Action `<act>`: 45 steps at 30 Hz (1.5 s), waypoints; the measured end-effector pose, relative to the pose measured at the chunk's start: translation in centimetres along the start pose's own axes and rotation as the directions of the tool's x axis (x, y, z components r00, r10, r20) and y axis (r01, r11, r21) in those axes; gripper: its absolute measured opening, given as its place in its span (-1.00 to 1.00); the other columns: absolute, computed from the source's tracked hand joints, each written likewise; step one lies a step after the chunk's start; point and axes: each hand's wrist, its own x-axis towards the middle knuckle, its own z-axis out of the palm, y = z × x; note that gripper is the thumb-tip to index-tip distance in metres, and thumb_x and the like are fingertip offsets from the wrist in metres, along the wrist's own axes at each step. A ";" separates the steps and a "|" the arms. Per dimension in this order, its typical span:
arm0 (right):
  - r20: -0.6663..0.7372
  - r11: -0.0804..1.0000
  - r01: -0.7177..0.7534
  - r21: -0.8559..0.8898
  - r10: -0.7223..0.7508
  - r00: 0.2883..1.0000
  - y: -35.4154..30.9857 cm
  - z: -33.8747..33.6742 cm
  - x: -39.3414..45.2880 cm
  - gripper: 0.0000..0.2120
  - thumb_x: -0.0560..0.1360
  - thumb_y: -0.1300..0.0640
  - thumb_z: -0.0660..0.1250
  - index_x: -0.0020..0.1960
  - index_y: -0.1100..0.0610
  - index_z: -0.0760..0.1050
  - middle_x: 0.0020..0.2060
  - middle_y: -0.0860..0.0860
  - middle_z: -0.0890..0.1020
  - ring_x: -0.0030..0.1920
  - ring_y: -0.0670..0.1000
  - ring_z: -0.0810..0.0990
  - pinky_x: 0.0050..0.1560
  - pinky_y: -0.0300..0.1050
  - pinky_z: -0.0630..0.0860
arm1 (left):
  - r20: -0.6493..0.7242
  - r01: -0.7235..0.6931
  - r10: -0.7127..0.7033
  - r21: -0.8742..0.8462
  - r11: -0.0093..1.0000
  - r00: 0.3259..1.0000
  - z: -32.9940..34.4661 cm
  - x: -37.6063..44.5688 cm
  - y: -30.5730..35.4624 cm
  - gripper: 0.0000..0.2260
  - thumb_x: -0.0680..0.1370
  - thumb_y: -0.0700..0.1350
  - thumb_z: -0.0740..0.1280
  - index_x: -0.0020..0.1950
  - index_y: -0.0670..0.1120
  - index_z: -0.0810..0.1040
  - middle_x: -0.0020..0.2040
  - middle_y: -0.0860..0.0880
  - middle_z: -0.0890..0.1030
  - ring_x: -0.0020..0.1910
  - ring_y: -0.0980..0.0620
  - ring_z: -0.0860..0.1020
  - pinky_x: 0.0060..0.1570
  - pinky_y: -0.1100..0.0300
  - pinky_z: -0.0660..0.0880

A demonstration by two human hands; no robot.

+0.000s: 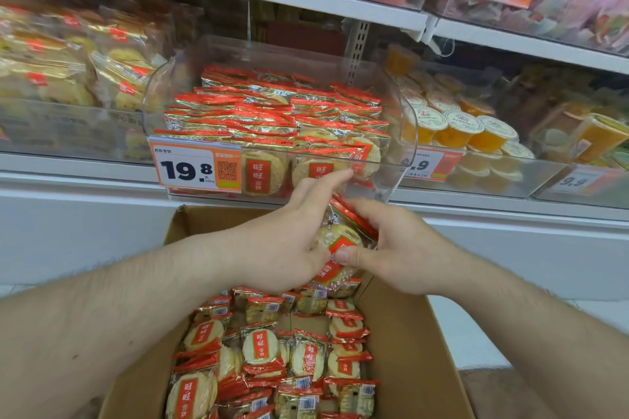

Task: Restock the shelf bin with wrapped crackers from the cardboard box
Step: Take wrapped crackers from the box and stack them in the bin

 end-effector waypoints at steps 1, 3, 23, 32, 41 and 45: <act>-0.012 1.000 -0.012 0.000 0.012 1.000 -0.1 -0.3 0.1 -0.65 0.45 0.03 0.49 0.21 0.00 0.53 0.02 -0.11 0.67 0.04 -0.10 0.63 0.11 0.05 0.56 | -0.063 -0.016 0.015 -0.012 1.000 0.998 0.1 0.3 -0.2 -0.24 0.59 -0.08 0.29 0.43 0.39 -0.23 0.33 0.28 0.06 0.02 0.05 0.55 -0.03 0.12 0.55; -0.046 0.997 -0.067 0.046 0.069 0.997 -0.2 -1.2 0.5 -0.80 0.46 0.06 0.48 0.07 0.01 0.58 -0.09 -0.08 0.69 -0.04 -0.07 0.65 0.05 0.09 0.58 | -0.216 -0.059 0.049 -0.037 0.998 0.975 0.2 1.0 -0.5 -0.27 0.56 -0.04 0.33 0.49 0.30 -0.12 0.24 0.24 0.15 0.13 0.21 0.41 0.00 0.35 0.48; -0.166 0.560 -0.351 -0.751 0.355 0.920 -10.4 -12.0 9.8 -0.75 0.45 0.12 0.45 -0.20 0.27 0.48 -0.27 0.14 0.58 -0.36 0.14 0.66 -0.30 -0.04 0.64 | -0.422 0.190 0.146 0.656 0.730 0.895 -0.5 4.1 -3.2 -0.32 0.45 -0.07 0.31 0.55 -0.03 0.20 0.55 -0.01 0.21 0.57 -0.08 0.05 0.41 -0.24 -0.03; -0.001 0.532 -0.345 -0.773 0.544 0.839 -7.7 -10.8 13.4 -0.73 0.57 0.10 0.35 0.19 0.20 0.40 -0.09 0.16 0.49 -0.04 0.20 0.69 0.06 0.07 0.64 | -0.415 0.207 0.119 0.658 0.724 0.902 -0.7 4.0 -3.2 -0.33 0.52 -0.03 0.24 0.58 0.04 0.03 0.58 0.02 0.05 0.57 -0.02 -0.11 0.44 -0.21 -0.12; 0.122 0.563 -0.112 -0.819 0.362 0.924 -3.5 -11.0 13.9 -0.44 0.46 -0.13 0.44 0.34 0.15 0.42 0.14 0.01 0.57 0.06 0.04 0.58 0.13 -0.02 0.53 | -0.409 0.184 0.120 0.628 0.756 0.904 -0.8 4.0 -3.5 -0.34 0.51 -0.05 0.25 0.56 0.05 0.05 0.55 -0.01 0.07 0.56 -0.04 -0.12 0.47 -0.20 -0.13; 0.218 0.546 0.025 -0.837 0.292 0.931 -2.4 -10.9 13.1 -0.46 0.47 -0.18 0.40 0.33 0.07 0.41 0.16 -0.03 0.54 0.04 0.00 0.48 0.06 -0.10 0.42 | -0.422 0.159 0.140 0.599 0.785 0.896 -0.8 3.9 -3.6 -0.38 0.49 -0.08 0.28 0.53 0.01 0.16 0.54 -0.02 0.14 0.56 -0.04 -0.06 0.48 -0.22 -0.11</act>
